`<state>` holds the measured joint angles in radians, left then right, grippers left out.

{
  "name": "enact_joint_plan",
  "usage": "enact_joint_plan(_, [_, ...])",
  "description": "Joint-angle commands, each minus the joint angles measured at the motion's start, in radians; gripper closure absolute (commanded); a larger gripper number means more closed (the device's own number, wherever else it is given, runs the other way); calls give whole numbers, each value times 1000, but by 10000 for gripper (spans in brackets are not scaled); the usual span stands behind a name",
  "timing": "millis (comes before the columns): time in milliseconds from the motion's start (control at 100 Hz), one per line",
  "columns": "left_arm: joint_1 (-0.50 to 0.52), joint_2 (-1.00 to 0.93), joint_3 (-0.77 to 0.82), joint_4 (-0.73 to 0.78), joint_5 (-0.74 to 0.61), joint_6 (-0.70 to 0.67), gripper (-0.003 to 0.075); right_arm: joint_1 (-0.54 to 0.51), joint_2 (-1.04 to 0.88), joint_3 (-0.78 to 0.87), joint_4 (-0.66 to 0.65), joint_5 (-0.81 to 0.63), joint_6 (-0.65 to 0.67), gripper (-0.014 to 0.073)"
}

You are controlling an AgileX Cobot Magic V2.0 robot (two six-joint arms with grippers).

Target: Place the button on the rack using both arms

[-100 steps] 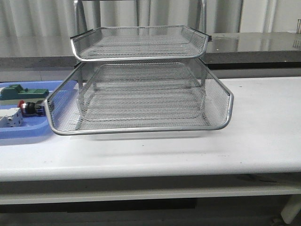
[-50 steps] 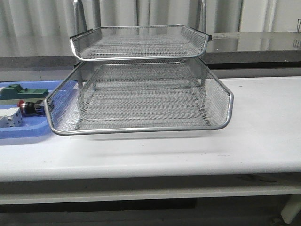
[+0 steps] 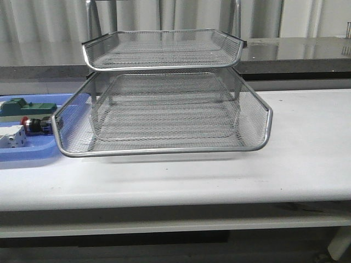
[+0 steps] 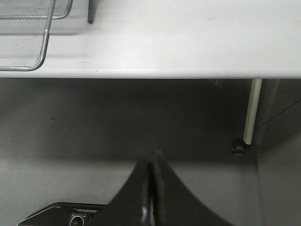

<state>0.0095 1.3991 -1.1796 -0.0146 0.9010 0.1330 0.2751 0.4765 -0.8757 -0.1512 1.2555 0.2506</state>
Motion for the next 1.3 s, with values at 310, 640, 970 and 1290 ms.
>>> enact_joint_plan(310, [1, -29, -36, -30, -34, 4, 53, -6, 9, -29, -20, -30, -2, 662])
enact_joint_plan(640, [1, 50, -133, -36, -78, 248, 81, -6, 9, -29, -20, -30, -2, 662])
enact_joint_plan(970, [-14, 305, -400, -85, 39, 489, 81, -6, 9, -29, -20, -30, -2, 662])
enact_joint_plan(1290, [-39, 548, -649, -70, 89, 595, 81, -6, 9, -29, -20, -30, -2, 662])
